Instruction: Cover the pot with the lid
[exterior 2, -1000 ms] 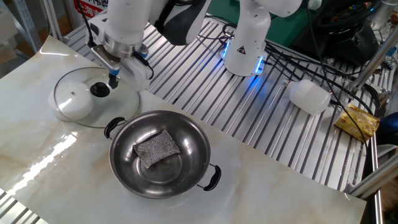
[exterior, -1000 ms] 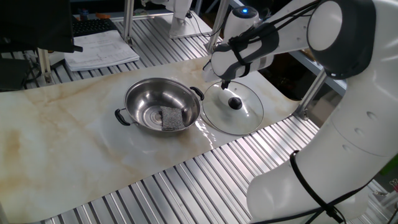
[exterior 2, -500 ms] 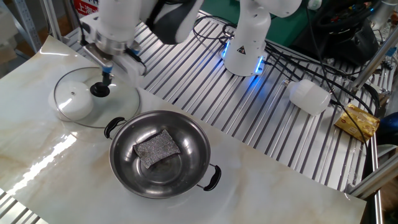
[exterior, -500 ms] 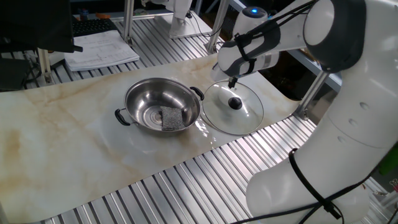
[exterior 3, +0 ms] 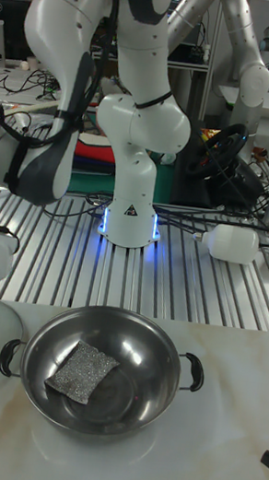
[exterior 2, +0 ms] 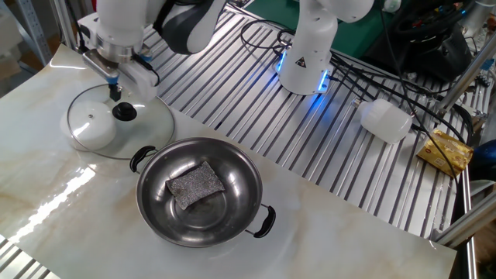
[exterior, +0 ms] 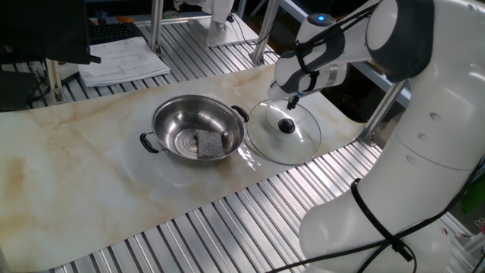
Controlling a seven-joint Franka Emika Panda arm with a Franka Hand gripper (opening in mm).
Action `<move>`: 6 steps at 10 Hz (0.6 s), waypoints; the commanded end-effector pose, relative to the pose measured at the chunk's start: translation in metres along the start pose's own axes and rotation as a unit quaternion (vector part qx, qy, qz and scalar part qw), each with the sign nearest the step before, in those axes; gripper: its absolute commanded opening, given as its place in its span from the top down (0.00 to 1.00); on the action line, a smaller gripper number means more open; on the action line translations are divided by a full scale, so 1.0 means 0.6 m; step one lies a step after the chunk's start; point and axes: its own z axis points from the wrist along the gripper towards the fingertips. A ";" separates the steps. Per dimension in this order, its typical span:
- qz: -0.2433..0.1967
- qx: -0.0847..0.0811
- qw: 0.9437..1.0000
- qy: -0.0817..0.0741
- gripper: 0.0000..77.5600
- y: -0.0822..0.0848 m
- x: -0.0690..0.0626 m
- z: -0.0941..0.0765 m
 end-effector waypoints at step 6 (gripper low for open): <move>0.020 -0.002 1.000 0.003 1.00 0.050 0.038 0.022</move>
